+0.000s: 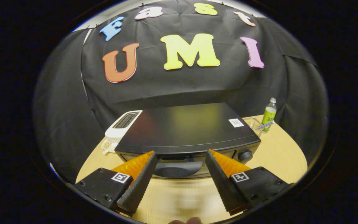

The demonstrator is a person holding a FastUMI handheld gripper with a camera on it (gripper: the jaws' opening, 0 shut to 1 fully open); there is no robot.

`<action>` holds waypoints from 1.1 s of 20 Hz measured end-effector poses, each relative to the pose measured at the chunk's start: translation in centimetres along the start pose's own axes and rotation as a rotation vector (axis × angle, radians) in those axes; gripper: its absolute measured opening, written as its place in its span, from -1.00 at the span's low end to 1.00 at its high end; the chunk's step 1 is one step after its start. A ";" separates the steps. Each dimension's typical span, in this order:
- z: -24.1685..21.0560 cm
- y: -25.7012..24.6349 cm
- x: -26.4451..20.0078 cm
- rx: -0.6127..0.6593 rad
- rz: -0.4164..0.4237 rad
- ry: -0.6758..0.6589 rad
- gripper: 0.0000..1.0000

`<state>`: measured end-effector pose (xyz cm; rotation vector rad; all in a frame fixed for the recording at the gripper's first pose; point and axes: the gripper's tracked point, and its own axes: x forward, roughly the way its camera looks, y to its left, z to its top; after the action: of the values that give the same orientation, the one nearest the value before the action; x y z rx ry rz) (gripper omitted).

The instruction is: Open the toaster oven, put the food inside, and close the toaster oven door.

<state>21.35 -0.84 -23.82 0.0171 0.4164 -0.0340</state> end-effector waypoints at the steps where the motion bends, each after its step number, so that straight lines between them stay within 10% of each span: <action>1: -0.2 0.2 0.5 -0.001 0.002 0.004 1.00; 22: -11.0 0.0 -4.8 -0.087 0.034 0.165 1.00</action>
<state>12.49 -0.43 -31.90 -0.0590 0.5817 0.0193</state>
